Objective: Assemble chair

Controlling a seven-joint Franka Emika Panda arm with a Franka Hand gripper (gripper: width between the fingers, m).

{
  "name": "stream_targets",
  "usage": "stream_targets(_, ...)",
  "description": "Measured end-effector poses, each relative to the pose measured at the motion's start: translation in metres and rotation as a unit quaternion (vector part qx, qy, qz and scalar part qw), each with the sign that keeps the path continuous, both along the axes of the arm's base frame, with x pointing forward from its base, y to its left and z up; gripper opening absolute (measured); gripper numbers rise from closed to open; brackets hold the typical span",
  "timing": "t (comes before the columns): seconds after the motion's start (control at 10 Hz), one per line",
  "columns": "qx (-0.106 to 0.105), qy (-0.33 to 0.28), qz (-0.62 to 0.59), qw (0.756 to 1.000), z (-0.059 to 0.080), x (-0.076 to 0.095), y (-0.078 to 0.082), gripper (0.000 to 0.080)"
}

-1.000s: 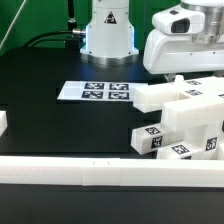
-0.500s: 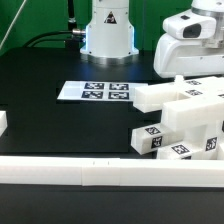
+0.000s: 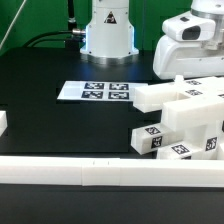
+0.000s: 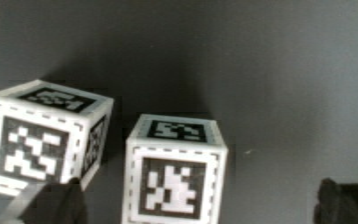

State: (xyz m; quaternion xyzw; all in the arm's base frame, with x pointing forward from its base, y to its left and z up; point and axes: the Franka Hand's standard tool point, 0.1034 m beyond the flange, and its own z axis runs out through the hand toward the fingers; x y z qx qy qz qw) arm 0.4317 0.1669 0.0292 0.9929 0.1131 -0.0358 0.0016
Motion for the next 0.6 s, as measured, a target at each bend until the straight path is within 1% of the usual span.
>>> stream_targets(0.1, -0.001, 0.002, 0.001, 1.0, -0.0025, -0.0003, 0.0012, 0.0649)
stream_targets(0.6, 0.002, -0.008, 0.002, 1.0, -0.0028, 0.0031, 0.0023, 0.0649)
